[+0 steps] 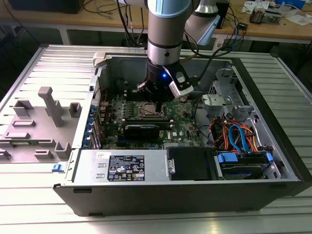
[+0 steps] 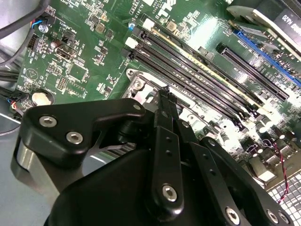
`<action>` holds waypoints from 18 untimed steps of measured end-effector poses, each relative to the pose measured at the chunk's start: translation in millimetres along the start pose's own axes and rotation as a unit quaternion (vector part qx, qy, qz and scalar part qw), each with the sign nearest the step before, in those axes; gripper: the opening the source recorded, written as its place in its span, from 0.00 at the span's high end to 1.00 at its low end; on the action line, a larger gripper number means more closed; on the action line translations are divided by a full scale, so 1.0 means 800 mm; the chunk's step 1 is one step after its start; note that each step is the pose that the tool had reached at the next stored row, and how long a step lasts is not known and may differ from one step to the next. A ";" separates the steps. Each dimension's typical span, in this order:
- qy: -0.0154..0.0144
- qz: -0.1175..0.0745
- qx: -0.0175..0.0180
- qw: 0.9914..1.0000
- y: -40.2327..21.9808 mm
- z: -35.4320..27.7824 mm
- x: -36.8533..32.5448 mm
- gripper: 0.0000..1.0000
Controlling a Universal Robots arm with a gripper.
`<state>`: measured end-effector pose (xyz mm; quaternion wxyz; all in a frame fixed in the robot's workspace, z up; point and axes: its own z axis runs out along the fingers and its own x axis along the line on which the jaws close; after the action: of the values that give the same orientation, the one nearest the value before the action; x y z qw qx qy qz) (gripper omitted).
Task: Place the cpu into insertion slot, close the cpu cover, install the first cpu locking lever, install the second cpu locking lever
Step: 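Install the second cpu locking lever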
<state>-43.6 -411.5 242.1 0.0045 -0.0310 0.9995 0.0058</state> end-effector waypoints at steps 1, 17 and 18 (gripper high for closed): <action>0.004 -0.001 -0.002 1.000 -0.0026 -0.0001 0.0002 0.89; 0.012 0.000 -0.040 0.999 -0.0295 0.0038 0.0091 0.89; 0.012 0.000 -0.040 0.999 -0.0294 0.0058 0.0118 0.89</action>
<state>-51.5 -435.5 237.2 -0.0089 -0.0315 0.9984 0.0455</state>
